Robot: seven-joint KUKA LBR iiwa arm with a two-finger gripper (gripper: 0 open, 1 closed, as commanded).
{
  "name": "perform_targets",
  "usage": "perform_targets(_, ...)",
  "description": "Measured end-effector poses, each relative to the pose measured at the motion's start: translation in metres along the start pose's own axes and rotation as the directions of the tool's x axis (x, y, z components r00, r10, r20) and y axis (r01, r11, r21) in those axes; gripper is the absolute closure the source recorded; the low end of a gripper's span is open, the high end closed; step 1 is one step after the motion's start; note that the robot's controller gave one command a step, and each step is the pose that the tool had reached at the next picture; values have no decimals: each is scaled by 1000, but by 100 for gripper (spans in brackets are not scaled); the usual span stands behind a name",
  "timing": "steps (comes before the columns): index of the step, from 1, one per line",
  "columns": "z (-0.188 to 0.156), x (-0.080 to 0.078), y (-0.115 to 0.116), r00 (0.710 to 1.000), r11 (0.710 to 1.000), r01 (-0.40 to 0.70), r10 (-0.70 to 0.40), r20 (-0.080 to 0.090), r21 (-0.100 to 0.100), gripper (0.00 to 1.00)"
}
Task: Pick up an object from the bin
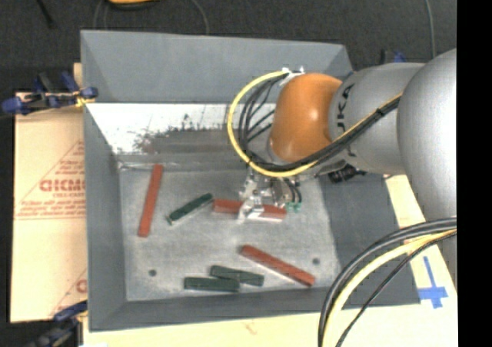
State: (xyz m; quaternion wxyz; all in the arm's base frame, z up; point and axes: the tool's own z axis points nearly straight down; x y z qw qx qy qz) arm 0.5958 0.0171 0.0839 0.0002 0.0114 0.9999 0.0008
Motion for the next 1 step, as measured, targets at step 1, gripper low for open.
perform_targets(1, -154, -13, -8, 999, 999, 47, -47, 7, 3, 100)
